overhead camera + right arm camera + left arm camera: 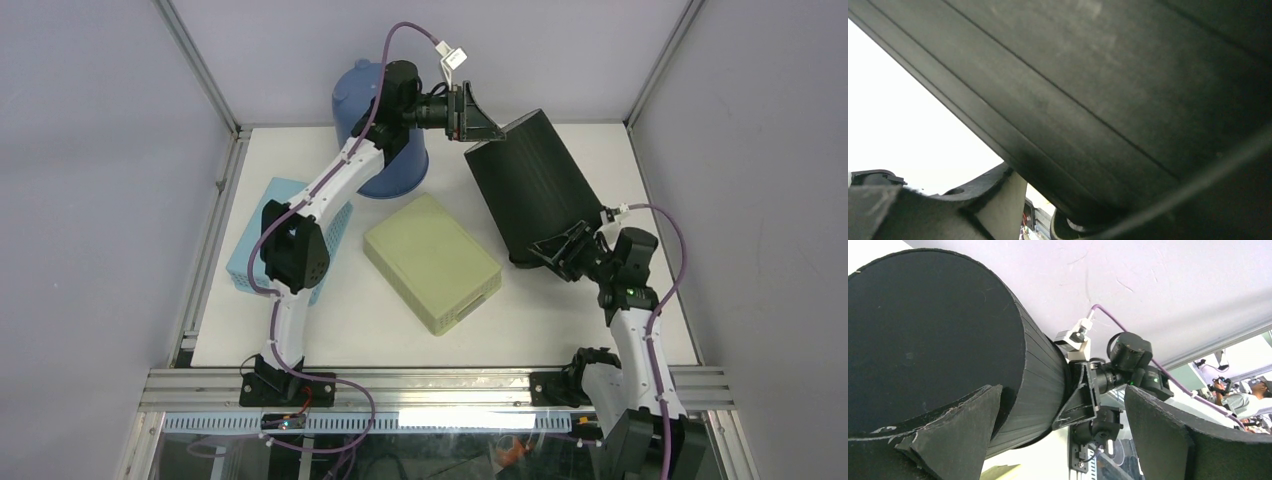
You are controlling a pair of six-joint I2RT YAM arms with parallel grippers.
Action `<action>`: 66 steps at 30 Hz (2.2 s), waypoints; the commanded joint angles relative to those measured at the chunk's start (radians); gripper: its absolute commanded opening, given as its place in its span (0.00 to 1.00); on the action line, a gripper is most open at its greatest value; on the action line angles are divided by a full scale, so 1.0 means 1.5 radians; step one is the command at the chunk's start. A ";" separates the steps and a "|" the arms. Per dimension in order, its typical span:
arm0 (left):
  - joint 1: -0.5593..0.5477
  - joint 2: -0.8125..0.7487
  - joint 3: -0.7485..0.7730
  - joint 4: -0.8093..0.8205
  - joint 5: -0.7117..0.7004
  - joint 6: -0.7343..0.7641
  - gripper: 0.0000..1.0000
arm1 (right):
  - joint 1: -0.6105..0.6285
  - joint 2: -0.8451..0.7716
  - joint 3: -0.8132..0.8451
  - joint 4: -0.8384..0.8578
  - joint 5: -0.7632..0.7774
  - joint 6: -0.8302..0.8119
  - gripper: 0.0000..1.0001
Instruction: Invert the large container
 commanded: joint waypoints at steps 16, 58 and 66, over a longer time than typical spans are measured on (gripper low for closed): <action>-0.058 -0.028 0.053 0.039 0.067 -0.065 0.99 | 0.005 0.060 -0.130 0.248 0.026 0.128 0.75; -0.061 -0.541 -0.299 -0.484 -0.761 0.264 0.99 | 0.006 0.073 0.593 -0.527 0.599 -0.193 0.99; -0.061 -0.609 -0.352 -0.475 -0.887 0.225 0.99 | 0.006 0.108 0.697 -0.477 0.587 -0.206 0.99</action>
